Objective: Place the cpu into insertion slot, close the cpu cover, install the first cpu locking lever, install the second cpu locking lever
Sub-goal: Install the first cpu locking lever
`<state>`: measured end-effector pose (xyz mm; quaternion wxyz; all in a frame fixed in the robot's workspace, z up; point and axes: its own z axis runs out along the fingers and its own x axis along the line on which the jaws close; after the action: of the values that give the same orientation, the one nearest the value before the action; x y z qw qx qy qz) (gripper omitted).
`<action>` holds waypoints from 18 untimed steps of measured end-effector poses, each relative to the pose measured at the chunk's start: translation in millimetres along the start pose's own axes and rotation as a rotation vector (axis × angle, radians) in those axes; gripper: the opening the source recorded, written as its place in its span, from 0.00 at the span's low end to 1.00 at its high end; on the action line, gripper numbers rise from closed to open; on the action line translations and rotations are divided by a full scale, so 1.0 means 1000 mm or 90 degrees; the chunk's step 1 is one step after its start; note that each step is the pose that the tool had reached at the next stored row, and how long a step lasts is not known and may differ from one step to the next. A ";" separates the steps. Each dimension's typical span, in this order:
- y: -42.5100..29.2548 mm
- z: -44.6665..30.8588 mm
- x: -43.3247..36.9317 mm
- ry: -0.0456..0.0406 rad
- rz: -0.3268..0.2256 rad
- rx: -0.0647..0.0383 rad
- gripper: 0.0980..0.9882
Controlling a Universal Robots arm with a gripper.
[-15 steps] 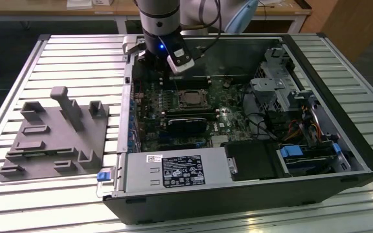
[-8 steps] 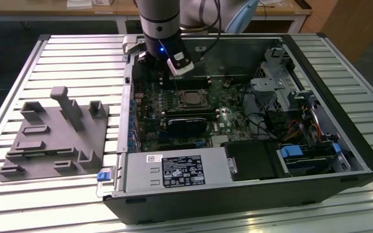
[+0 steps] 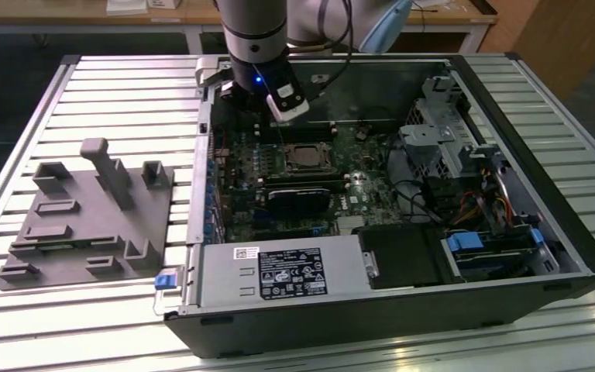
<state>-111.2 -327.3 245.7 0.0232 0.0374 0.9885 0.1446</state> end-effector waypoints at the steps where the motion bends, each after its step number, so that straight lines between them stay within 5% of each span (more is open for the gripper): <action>1: 0.0000 0.0001 -0.0006 0.0000 0.000 0.000 0.01; 18: 0.0031 0.0035 -0.0486 0.0039 0.001 0.006 0.01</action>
<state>-62.3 -327.2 245.0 0.0199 0.0380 0.9892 0.1403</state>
